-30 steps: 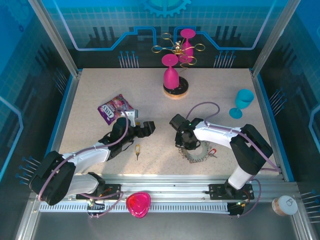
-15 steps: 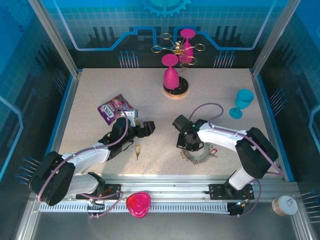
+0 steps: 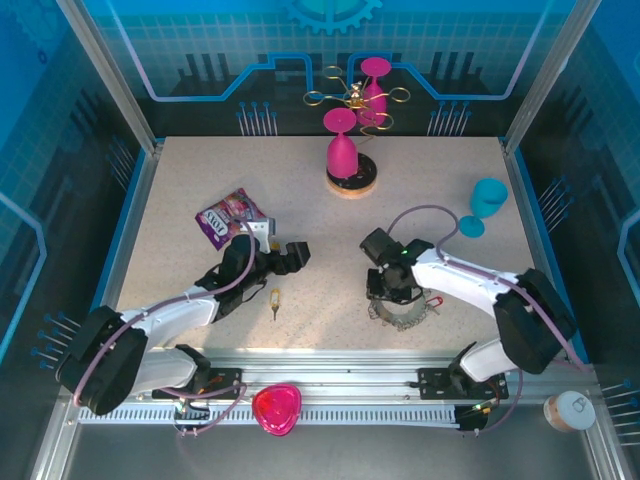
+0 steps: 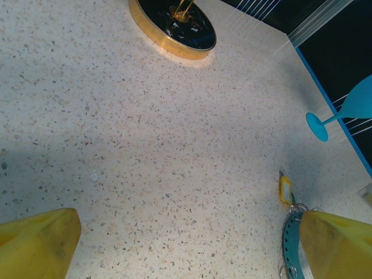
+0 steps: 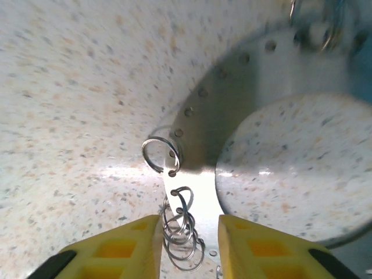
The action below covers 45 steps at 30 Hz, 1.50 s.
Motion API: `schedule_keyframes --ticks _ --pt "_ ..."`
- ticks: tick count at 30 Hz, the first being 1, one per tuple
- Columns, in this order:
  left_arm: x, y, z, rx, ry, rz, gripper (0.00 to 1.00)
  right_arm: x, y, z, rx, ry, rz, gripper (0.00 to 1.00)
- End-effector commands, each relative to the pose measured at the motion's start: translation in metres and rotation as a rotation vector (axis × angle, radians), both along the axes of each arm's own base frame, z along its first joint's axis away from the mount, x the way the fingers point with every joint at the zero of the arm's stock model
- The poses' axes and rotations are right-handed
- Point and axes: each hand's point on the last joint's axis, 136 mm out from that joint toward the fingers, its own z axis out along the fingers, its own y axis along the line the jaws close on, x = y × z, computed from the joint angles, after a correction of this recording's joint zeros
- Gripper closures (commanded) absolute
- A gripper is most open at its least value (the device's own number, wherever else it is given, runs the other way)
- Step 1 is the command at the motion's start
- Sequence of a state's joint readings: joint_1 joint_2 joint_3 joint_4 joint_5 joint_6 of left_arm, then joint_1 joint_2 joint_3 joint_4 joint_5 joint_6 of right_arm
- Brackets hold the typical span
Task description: Put the keys on the keyring
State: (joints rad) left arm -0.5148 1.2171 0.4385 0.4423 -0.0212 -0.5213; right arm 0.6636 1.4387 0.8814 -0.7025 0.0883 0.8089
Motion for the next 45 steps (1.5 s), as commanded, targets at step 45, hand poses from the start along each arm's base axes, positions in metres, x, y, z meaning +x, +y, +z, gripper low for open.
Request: schedule_keyframes --ticks 45 --pt "-0.005 0.004 0.007 0.048 -0.032 -0.012 0.03 0.009 0.029 -0.032 -0.112 0.213 0.464 0.83"
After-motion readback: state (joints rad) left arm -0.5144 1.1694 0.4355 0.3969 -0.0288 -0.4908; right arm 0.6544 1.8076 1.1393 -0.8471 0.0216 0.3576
